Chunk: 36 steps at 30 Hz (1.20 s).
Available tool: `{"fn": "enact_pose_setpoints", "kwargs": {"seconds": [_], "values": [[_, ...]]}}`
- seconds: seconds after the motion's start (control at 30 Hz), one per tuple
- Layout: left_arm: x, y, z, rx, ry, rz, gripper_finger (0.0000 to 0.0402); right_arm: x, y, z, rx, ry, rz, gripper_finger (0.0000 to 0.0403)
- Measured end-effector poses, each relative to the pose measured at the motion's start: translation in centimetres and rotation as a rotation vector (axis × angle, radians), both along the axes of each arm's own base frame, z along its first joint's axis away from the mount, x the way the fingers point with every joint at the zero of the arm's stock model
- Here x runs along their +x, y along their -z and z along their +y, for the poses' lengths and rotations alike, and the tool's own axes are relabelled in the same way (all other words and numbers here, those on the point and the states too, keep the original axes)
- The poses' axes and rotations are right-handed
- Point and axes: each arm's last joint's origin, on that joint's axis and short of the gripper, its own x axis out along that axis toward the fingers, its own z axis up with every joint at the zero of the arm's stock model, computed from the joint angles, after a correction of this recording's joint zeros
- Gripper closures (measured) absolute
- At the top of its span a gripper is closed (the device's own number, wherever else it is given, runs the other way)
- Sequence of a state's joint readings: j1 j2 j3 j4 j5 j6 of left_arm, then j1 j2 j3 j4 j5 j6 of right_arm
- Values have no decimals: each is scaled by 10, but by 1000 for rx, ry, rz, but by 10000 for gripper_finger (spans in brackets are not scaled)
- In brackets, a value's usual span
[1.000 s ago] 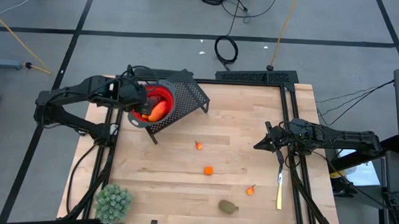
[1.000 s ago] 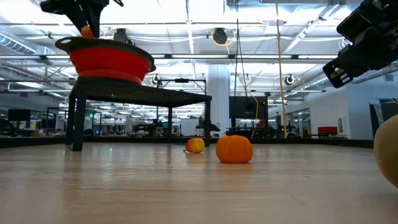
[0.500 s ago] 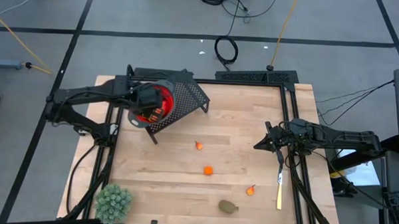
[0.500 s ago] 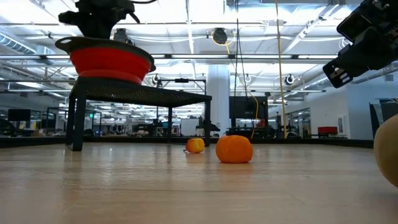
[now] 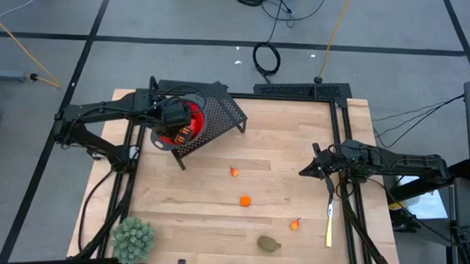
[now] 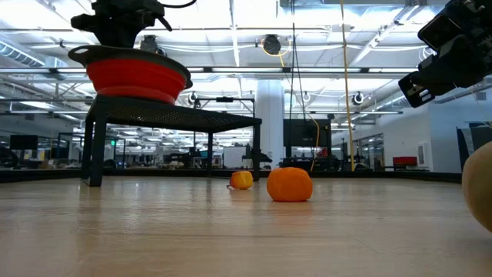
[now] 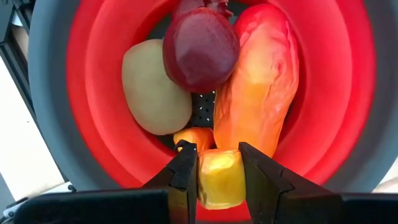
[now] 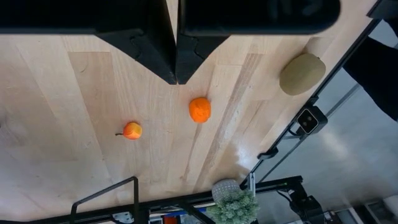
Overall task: Pick & Place Fruit
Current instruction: Put the peach into the red strainer bowl on the shelf
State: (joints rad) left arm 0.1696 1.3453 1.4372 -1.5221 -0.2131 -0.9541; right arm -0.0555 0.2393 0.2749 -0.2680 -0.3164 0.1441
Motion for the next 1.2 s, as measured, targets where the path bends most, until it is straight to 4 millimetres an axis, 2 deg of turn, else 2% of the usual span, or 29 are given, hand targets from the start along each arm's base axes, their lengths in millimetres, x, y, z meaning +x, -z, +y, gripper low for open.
{"fn": "enact_pose_setpoints", "kwargs": {"seconds": [0.4,0.7,0.83,1.2], "values": [[0,0,0,-6,5,0,311,0,0,0,0,0,-1,403],[0,0,-1,-12,5,-1,229,0,0,0,-2,7,-1,403],[0,0,-1,-34,9,-7,202,1,0,-2,-24,74,-3,403],[-20,-21,-10,-2,-29,-191,190,1,0,-9,-94,283,4,403]]}}
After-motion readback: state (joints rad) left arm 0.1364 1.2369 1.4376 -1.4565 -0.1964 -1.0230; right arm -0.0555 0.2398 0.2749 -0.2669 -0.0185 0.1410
